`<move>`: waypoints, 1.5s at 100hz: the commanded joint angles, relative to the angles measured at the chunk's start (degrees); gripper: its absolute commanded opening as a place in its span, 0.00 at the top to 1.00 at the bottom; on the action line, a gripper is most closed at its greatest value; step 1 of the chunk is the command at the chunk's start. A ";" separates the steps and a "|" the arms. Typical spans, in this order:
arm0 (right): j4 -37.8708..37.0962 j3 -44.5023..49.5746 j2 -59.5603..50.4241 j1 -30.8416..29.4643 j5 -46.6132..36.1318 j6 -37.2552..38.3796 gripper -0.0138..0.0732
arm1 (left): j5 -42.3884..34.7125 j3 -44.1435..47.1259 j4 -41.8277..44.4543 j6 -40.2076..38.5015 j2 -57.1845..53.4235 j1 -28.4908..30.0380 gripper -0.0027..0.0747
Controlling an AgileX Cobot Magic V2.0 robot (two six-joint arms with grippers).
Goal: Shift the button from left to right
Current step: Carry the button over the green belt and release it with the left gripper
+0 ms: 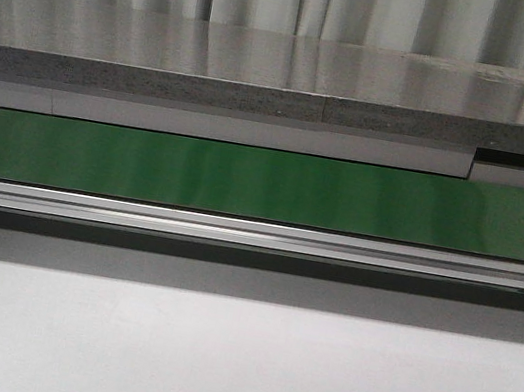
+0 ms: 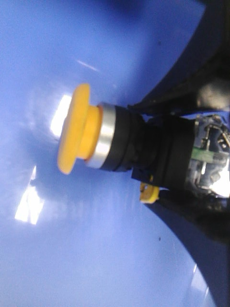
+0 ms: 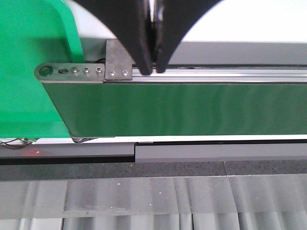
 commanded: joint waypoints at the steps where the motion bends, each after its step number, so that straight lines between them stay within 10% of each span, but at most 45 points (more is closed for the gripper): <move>1: -0.51 -0.85 -1.21 -0.01 -4.57 -0.26 0.92 | 1.66 -3.71 -0.66 -0.04 -4.82 -0.05 0.97; 80: -0.51 -0.85 -1.21 -0.01 -4.57 -0.26 0.92 | 6.46 -5.60 -8.79 6.84 -9.81 -15.79 0.98; 124: -0.51 -0.85 -1.21 -0.01 -4.57 -0.26 0.92 | 6.42 -5.60 -8.56 7.09 -9.81 -15.92 0.27; 150: -0.51 -0.85 -1.16 -0.01 -4.57 -0.26 0.92 | 6.88 -5.60 -9.24 7.74 -10.98 -15.92 0.20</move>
